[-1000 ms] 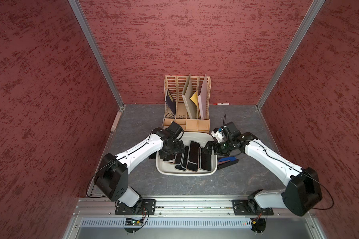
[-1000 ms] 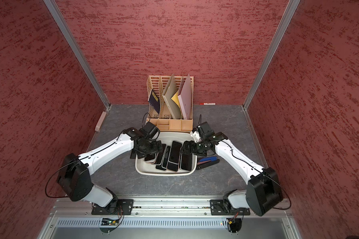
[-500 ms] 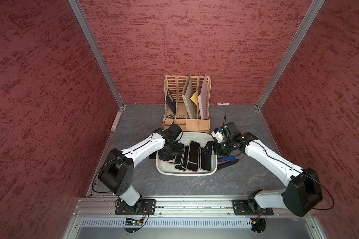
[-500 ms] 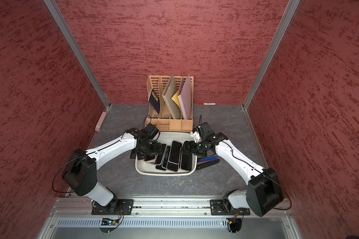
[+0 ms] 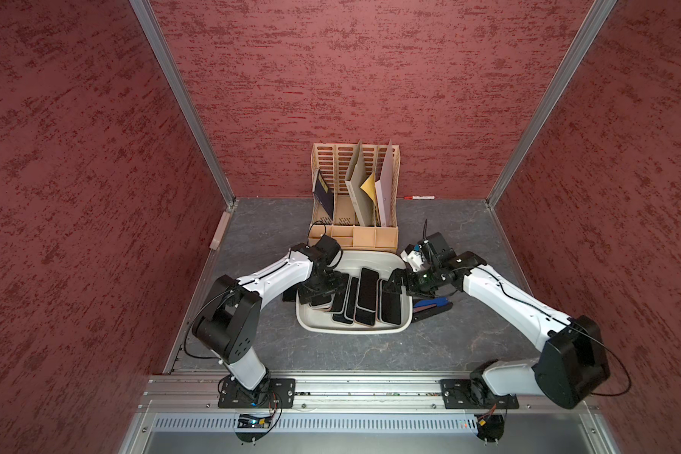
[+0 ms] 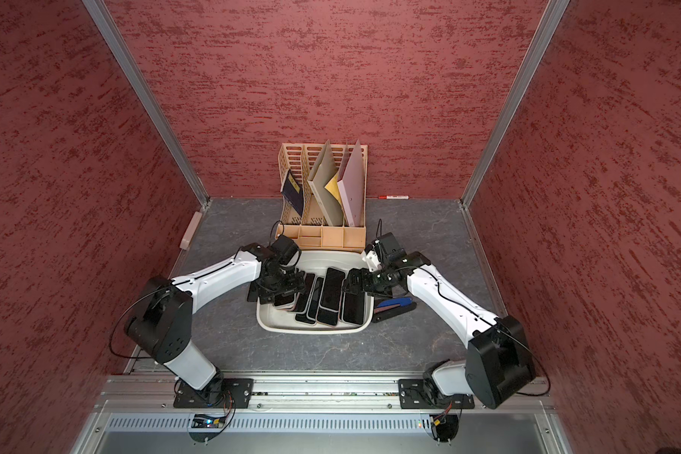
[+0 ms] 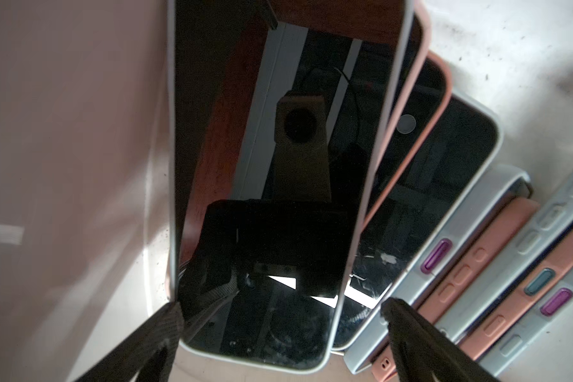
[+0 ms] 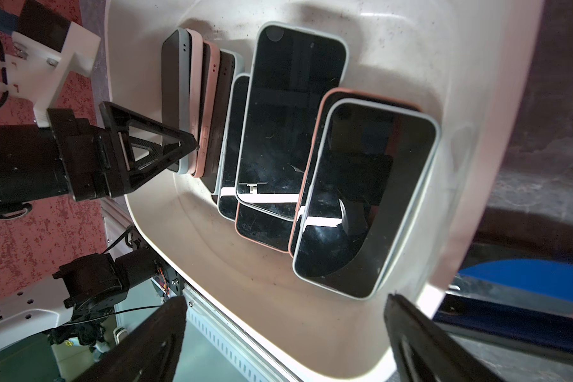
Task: Take the phone out of the storage box
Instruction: Pick up the phone from the storage box.
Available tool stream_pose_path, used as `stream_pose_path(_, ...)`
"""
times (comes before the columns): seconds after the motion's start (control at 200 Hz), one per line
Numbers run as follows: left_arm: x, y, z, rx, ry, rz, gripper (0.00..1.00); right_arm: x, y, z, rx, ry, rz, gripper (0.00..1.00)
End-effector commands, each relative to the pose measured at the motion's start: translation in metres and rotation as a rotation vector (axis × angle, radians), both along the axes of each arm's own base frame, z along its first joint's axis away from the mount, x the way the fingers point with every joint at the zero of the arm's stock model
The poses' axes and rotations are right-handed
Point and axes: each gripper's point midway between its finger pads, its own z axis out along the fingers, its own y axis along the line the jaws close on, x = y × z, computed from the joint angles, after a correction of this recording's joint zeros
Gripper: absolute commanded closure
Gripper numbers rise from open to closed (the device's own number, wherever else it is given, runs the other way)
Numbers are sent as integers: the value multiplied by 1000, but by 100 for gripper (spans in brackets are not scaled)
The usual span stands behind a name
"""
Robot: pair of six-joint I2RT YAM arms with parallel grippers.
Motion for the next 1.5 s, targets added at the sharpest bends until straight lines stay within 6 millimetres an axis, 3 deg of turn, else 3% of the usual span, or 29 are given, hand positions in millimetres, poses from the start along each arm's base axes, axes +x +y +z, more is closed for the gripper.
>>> stream_pose_path(0.0, 7, 6, -7, 27, 0, -10, 0, 7, 5, 7, 9, -22, 2, 2)
stream_pose_path(0.301, 14, 6, -23, 44, 32, -30, 0, 10, 4, 7, -8, -19, 3, 2)
stream_pose_path(0.536, 21, -4, -22, 20, 22, -67, 1, 11, 4, 7, -14, -16, -1, 2)
stream_pose_path(0.701, 23, -4, -11, 64, 2, -90, 0, 14, 4, 8, -14, -21, -5, 2)
stream_pose_path(0.922, 23, 13, 0, 120, -16, -70, 0, 15, 8, 4, 6, -5, -14, 2)
stream_pose_path(1.267, 25, 16, -21, 140, 25, -57, 0, 16, 9, 3, 3, 0, -18, 2)
stream_pose_path(1.493, 29, 6, -37, 100, 39, -68, 1, 16, 6, 3, -13, 1, -20, 2)
